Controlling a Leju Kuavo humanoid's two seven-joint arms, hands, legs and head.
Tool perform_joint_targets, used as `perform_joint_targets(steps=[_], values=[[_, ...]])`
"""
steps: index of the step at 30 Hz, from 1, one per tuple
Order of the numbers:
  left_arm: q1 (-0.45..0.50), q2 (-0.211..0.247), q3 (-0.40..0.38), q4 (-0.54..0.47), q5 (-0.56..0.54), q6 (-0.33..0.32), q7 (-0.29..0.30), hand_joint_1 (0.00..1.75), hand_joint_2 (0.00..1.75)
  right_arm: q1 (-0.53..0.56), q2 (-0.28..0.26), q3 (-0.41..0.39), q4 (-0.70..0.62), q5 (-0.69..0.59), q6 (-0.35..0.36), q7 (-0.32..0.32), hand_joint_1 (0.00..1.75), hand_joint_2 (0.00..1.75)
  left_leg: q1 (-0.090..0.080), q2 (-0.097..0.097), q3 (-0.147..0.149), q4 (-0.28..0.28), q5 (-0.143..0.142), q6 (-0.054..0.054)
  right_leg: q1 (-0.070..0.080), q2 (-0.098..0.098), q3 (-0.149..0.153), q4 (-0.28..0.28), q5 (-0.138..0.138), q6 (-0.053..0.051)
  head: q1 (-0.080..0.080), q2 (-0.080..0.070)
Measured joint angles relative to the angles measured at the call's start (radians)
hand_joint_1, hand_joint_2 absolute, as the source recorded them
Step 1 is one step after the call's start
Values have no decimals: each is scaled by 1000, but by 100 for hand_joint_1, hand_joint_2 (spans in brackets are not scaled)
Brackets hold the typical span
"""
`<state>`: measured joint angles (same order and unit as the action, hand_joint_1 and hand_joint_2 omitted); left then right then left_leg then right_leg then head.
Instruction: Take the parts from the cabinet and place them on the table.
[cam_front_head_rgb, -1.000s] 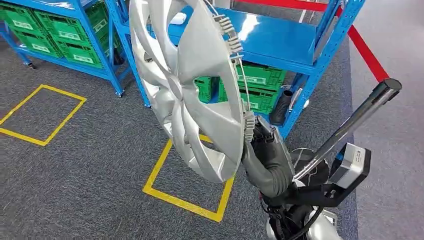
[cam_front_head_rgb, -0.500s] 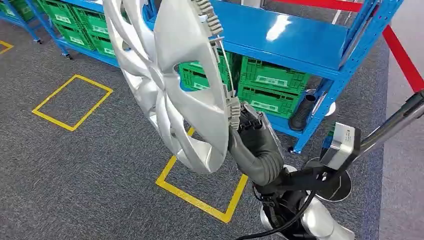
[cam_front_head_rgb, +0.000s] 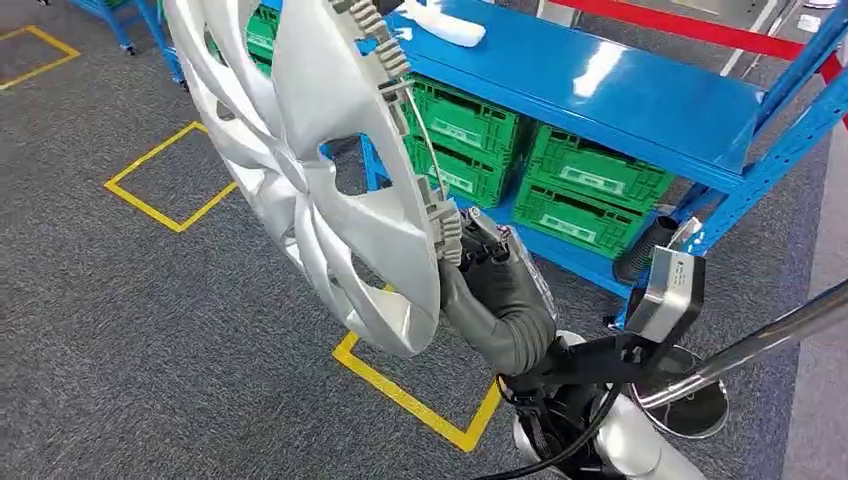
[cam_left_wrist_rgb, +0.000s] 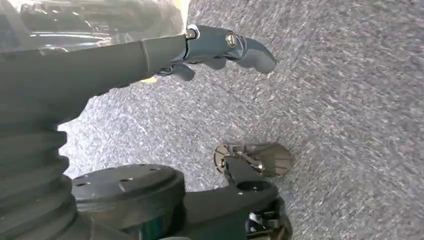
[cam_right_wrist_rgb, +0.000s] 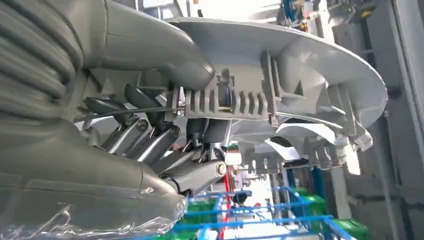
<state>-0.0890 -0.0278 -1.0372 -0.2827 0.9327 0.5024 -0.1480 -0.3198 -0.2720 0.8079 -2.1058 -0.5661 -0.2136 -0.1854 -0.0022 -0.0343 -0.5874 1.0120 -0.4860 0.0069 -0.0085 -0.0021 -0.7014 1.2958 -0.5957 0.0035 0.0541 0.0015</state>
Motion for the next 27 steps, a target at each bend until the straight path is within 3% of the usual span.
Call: perform_joint_targets(steps=[2,3,4,7,8,10,11,13,14,15,17,18,19,20,23,24,25,26,27], values=[[-1,-1,0,0,0,0,0,0,175,-1,0,5,0,0,-1,3,175,175,3,-22,0,15,-10,-7,-3,18,69,-172,107,-1,0,0],[0,-2,0,0,0,-1,0,0,175,-2,0,8,1,0,-1,4,175,175,7,-29,-5,21,-15,-12,-6,53,87,-203,94,-4,1,0],[-3,-2,0,0,-1,-3,2,0,175,-4,0,11,2,-1,-2,5,175,175,3,-38,-16,36,-17,-17,-7,62,95,-229,93,-3,-2,0],[2,-6,-1,0,0,-5,5,0,175,-5,-1,17,3,-3,-5,9,175,175,10,-55,-23,30,-9,-30,0,48,91,-223,89,-16,-2,0],[2,-5,-1,0,0,-5,6,0,175,-4,0,18,5,-3,-8,11,175,175,8,-64,-23,32,-12,-36,-9,37,94,-230,93,-23,0,0],[1,-6,-1,0,0,-3,8,0,175,-4,0,18,6,-4,-10,12,175,175,4,-3,-47,90,-54,-50,-12,17,106,-237,92,-31,-13,0],[-1,-6,-2,0,0,-3,8,0,175,-4,0,18,6,-4,-11,12,175,175,7,13,-80,163,-89,-55,-12,6,108,-237,91,-33,-14,0],[-1,-6,-2,0,0,-3,9,0,175,-3,0,19,6,-4,-11,12,175,175,14,21,-154,311,-138,-62,-11,-14,110,-237,89,-35,-15,0],[0,-6,-2,0,2,-3,10,0,175,-3,0,21,7,-4,-12,12,175,175,15,22,-165,328,-133,-64,-12,-22,111,-237,87,-34,-15,0],[1,-6,-2,0,2,-3,10,0,175,-2,0,22,8,-4,-13,13,175,175,17,22,-153,301,-104,-64,-12,-29,113,-237,86,-33,-16,0],[1,-6,-2,0,2,-3,10,0,175,-1,0,23,9,-4,-14,15,175,175,16,32,-73,137,-11,-57,-12,-43,122,-237,80,-29,-16,0],[0,-6,-2,0,2,-3,10,0,175,-1,0,23,9,-6,-14,15,175,175,14,54,-30,49,20,-52,-12,-48,128,-238,77,-24,-16,0],[-2,-6,-2,0,2,-3,10,0,175,-1,-1,23,8,-7,-14,15,175,175,2,73,-16,37,-2,-48,-5,-54,129,-241,76,-19,-16,0],[-4,-6,-2,0,2,-3,10,0,175,-1,-1,23,8,-7,-14,14,175,175,0,69,-15,20,-1,-36,-5,-58,126,-243,78,-12,-18,0],[3,-5,-3,0,4,-3,10,0,175,-1,-1,23,8,-7,-14,15,175,175,-2,51,-19,13,3,-21,-5,-78,136,-255,80,5,-17,0],[4,-6,-3,0,5,-3,11,0,175,-1,-2,23,10,-7,-14,16,175,175,8,48,-11,3,9,-12,-7,-58,134,-243,62,10,-14,0],[3,-6,-3,0,6,-3,11,0,175,-2,-2,23,10,-7,-14,16,175,175,7,42,-11,2,10,-7,-4,-31,117,-207,36,8,-12,0],[1,-6,-3,0,6,-3,11,0,175,-1,-2,23,11,-7,-14,16,175,175,7,38,-12,3,9,-4,-4,-11,83,-135,-3,7,-5,0],[0,-8,-3,0,7,-3,11,0,175,0,-2,23,11,-8,-14,16,175,175,5,31,-11,3,8,-1,-3,-3,41,-52,-38,6,-1,0]])
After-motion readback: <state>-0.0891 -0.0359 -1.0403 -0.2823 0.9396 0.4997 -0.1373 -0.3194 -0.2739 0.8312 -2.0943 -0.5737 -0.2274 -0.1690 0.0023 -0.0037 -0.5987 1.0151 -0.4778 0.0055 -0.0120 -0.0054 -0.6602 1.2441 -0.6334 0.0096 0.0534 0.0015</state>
